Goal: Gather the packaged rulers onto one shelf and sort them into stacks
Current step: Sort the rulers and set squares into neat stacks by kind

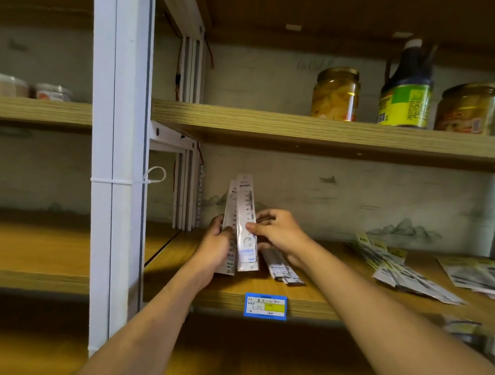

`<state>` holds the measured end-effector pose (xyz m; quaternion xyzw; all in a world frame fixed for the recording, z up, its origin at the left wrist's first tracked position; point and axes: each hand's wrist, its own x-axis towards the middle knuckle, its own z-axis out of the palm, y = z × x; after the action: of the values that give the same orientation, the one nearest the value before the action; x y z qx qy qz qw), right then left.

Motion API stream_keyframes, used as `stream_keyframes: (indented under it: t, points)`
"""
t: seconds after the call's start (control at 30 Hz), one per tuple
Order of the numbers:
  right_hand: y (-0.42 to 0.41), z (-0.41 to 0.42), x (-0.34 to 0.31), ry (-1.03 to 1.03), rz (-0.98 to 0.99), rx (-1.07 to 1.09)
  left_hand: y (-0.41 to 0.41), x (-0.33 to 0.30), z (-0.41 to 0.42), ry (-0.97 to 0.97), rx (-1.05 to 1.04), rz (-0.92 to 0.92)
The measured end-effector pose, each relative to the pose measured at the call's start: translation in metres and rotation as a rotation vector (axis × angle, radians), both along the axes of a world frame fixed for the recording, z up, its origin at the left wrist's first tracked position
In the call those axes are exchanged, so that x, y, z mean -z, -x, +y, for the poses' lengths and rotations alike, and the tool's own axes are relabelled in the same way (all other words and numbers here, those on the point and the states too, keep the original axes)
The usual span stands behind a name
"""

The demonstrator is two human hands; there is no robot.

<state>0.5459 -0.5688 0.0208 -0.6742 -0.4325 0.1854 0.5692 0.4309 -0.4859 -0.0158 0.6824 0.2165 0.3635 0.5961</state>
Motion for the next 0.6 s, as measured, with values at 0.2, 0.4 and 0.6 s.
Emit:
stream_keyframes:
  t: [0.2,0.4,0.6]
  points:
    - [-0.006,0.016,0.007,0.018,-0.097,0.122,0.003,0.002,0.002,-0.075,0.055,-0.026]
    - [-0.014,0.011,0.006,0.067,-0.360,0.230,0.003,0.004,0.001,-0.077,0.076,-0.030]
    - [-0.051,-0.013,0.011,0.634,-0.510,0.298,-0.003,0.002,0.002,-0.028,-0.016,-0.046]
